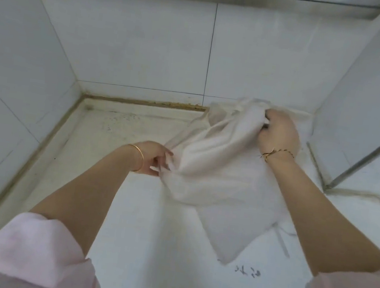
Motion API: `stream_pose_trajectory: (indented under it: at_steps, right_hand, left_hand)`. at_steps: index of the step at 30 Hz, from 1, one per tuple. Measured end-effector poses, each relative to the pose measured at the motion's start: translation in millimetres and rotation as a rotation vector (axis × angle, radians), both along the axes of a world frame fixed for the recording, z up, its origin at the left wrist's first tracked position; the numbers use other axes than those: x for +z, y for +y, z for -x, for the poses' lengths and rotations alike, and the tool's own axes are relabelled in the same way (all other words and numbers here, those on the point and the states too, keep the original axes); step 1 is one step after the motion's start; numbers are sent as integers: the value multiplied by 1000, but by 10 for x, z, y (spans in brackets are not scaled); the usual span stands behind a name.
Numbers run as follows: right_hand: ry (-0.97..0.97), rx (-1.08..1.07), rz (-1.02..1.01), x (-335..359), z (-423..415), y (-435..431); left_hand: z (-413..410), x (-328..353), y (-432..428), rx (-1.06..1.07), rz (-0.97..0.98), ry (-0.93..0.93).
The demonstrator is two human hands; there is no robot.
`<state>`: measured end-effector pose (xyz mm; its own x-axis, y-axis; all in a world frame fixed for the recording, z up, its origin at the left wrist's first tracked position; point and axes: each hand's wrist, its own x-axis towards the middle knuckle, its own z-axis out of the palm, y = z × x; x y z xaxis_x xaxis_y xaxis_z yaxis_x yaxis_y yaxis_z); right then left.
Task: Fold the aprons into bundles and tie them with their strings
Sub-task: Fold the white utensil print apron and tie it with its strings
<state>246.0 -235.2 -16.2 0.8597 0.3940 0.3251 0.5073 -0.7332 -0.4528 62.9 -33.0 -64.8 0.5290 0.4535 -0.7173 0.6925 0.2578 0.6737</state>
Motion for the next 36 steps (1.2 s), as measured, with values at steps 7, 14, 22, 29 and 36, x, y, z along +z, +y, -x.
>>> stream_pose_trajectory:
  at_steps: [7,14,22,29,36]
  right_hand:
    - [623,862,701,-741,608,-197]
    - [689,480,248,-883,441,-459]
    - [355,-35,57,-962,355,-512]
    - [616,520,182,-827,514,-375]
    - [1353,610,50,-628,656,-331]
  left_hand:
    - [-186,-12,-57,-248,-455,146]
    - [-612,-140,-586,-524,-412,94]
    - [-606,-320,-636,-579,-577,-1]
    - [-628,-173,-499,163,-115,-231]
    - [-514,31,-244,461,88,-432]
